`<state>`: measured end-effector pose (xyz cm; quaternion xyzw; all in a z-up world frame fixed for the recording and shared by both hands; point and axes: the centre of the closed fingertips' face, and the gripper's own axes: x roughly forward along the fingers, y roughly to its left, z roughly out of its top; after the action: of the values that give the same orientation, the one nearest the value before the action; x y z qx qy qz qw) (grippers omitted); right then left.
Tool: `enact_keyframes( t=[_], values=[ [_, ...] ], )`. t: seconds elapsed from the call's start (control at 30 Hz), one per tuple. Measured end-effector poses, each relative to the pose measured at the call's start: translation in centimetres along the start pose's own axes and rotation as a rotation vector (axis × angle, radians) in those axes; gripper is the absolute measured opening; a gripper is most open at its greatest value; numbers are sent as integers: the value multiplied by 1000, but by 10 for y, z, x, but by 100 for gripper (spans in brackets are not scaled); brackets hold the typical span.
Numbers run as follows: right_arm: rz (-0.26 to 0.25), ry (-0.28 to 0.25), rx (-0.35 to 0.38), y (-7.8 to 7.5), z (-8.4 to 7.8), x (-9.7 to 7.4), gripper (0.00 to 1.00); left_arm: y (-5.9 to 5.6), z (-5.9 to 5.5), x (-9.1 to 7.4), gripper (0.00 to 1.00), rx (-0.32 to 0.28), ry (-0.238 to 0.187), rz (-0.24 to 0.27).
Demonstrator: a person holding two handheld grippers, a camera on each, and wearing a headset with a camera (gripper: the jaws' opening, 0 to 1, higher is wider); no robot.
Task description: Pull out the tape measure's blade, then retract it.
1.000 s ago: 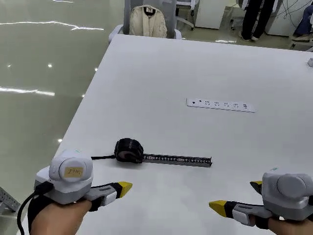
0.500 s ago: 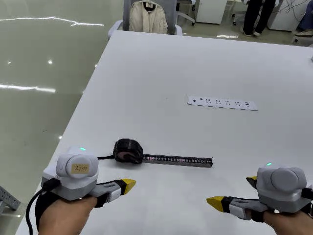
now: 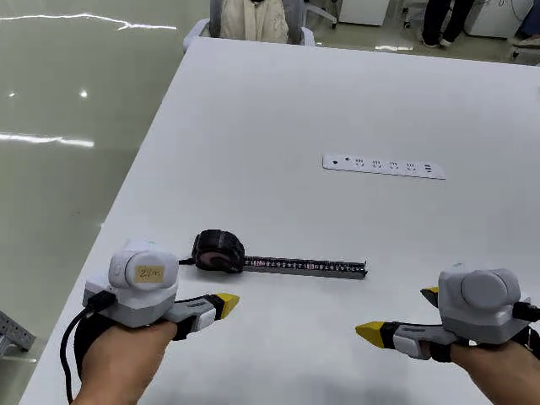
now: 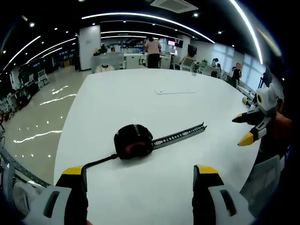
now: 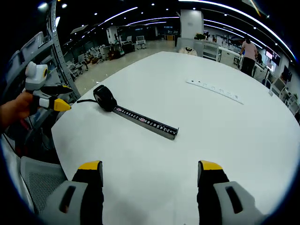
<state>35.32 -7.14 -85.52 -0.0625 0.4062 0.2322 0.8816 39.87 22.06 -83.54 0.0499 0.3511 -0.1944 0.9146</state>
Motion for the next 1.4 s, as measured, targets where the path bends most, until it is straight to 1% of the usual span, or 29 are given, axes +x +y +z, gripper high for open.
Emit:
enact_keyframes(
  t=[0.37,0.63,0.73,1.07,1.13,1.4],
  values=[
    [14,20,-24,-8,1,13,85,-3,5,17,90,0,5,-1],
    [28,35,-48,-15,2,23,84,-6,6,27,89,1,12,-4],
    [33,42,-54,-18,2,28,84,-5,6,30,89,1,15,3],
    [49,65,-77,-26,0,41,83,-5,5,42,89,-11,29,11],
    [53,69,-82,-26,1,43,83,-4,5,44,88,-11,30,15],
    [67,78,-90,-28,1,51,83,-5,10,52,88,-35,21,13]
  ],
)
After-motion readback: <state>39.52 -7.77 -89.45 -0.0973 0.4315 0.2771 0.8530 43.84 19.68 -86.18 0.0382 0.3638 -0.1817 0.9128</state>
